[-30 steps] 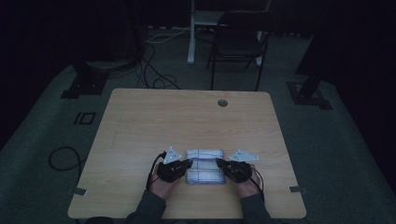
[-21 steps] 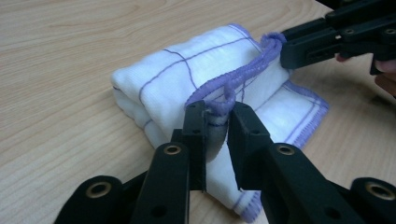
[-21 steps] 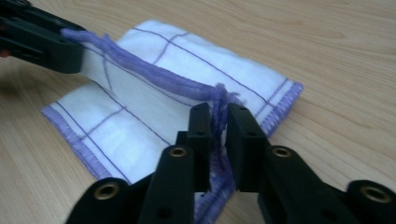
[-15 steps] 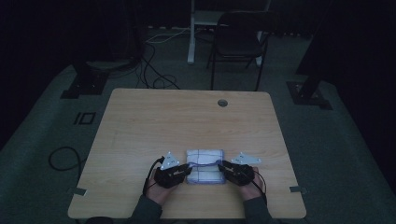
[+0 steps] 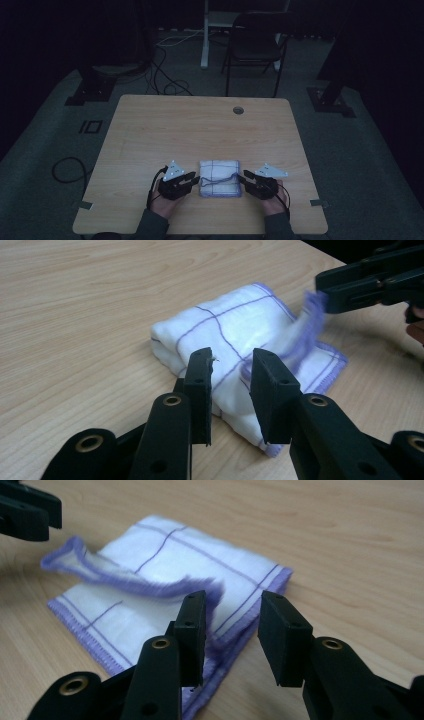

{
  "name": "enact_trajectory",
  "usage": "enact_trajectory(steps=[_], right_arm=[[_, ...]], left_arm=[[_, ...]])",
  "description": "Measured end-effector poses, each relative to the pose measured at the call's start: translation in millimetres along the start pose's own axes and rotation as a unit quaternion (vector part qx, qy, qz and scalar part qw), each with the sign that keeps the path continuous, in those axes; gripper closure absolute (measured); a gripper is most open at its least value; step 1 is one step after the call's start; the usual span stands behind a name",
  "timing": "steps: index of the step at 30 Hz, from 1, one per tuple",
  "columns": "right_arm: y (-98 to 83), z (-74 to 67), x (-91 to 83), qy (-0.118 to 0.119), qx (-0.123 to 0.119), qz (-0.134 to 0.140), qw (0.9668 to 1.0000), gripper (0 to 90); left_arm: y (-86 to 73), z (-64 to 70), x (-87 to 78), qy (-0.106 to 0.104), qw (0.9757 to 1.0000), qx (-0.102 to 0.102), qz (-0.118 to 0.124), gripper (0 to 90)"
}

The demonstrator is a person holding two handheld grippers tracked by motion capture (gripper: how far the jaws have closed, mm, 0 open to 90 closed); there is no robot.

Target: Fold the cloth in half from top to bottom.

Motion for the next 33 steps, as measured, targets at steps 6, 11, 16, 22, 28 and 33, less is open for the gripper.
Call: enact_trajectory(steps=[6,11,16,22,28,33], right_arm=[[0.7,10.9,-5.1,-0.018,0.012,0.009,0.9997,63.4],[-0.9,18.9,-3.3,-0.028,0.016,0.003,0.9995,63.3],[-2.9,25.9,-0.5,-0.037,0.019,0.001,0.9991,63.3],[-5.2,34.8,4.5,-0.059,0.011,-0.012,0.9981,62.9],[-7.1,39.1,10.3,-0.072,-0.004,-0.027,0.9971,62.5],[-7.8,44.5,9.7,-0.081,0.000,-0.030,0.9963,62.1]], left_arm=[[-7.0,-5.0,12.6,0.008,0.9998,-0.002,-0.020,70.5],[-13.7,-0.1,19.3,0.002,0.9993,0.010,-0.036,67.8],[-16.2,2.7,20.7,0.001,0.9990,0.015,-0.041,67.4],[-20.0,3.6,19.3,0.002,0.9987,0.018,-0.047,66.9],[-23.4,4.1,16.4,0.003,0.9987,0.017,-0.049,66.3],[-22.9,1.6,13.0,0.007,0.9987,0.015,-0.048,66.0]])
Point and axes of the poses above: each handheld gripper's, and its own axes: x roughly forward along the jaws, y roughly out of its top, z roughly to its right, the point moved 2 cm from there along x, roughly forward along the jaws, and after that the axes turned 9 degrees about z, right-handed, at the moved point
